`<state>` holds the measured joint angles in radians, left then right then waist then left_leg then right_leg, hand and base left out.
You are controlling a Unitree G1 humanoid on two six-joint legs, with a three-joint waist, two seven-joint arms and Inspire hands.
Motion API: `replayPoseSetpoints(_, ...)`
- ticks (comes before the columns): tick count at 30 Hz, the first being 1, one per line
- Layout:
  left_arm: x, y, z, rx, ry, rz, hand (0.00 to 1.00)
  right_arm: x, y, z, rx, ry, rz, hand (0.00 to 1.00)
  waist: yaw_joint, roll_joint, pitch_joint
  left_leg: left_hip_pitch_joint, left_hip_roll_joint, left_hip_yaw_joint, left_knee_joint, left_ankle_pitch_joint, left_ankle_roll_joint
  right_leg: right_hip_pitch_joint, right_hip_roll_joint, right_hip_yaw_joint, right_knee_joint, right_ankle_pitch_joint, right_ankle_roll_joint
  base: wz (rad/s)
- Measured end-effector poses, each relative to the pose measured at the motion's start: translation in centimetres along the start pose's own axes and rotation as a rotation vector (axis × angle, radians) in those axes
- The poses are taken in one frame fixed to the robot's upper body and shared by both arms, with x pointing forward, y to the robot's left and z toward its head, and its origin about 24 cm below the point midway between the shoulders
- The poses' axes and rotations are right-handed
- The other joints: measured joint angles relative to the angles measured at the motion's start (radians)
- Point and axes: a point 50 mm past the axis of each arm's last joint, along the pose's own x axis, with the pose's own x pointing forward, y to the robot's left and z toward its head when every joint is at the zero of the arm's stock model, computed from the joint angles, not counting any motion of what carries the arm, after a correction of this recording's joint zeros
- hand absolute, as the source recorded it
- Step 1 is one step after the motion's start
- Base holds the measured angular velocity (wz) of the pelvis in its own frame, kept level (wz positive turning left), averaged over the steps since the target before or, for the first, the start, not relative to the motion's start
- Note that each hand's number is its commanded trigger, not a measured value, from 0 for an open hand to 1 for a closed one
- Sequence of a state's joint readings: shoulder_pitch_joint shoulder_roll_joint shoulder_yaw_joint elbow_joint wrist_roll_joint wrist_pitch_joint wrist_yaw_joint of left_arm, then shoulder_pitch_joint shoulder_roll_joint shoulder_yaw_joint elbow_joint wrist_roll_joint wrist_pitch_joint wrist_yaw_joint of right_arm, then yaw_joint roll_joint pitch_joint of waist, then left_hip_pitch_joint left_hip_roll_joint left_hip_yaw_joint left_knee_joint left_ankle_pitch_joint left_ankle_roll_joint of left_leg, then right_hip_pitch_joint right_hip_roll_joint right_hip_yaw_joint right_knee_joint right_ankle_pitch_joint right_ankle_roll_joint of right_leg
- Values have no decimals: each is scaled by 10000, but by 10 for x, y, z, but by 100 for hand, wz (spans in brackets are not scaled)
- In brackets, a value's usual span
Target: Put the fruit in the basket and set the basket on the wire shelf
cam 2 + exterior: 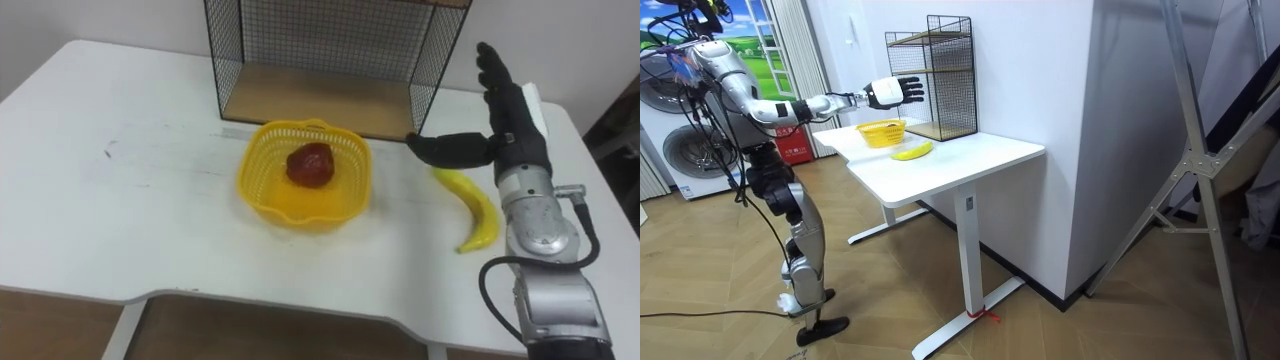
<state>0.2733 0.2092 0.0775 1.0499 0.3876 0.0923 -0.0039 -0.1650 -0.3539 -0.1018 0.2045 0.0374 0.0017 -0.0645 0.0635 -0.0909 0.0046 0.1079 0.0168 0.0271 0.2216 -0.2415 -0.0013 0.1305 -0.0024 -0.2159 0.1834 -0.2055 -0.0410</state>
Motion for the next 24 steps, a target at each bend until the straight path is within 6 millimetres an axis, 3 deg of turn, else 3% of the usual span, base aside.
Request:
replayPoseSetpoints(7, 0, 1, 1, -7, 51, 37, 0, -1, -3, -9, -96, 401, -424, 0, -125, -20, -32, 0, 18, 44, -17, 0, 0, -71, 19, 42, 5, 1, 0, -2)
replayPoseSetpoints(13, -1, 0, -5, -21, 396, 42, 0, -2, -4, -25, -86, 1175, -650, 0, -246, 82, -138, 109, 34, 60, -168, 1, 0, -19, 30, 89, 18, 1, -1, -2)
replayPoseSetpoints(21, -2, 1, -10, -187, 574, 120, 0, -9, -7, -56, -282, 2694, -719, 0, -265, 48, -102, 260, 30, 184, -165, 1, 2, 10, 28, 193, 32, 1, -1, -3)
replayPoseSetpoints(24, -2, 1, -10, -187, 577, 122, 0, -9, -7, -57, -289, 2752, -722, 0, -269, 45, -83, 259, 30, 224, -168, 5, 8, -51, 28, 225, 31, 0, -1, -5)
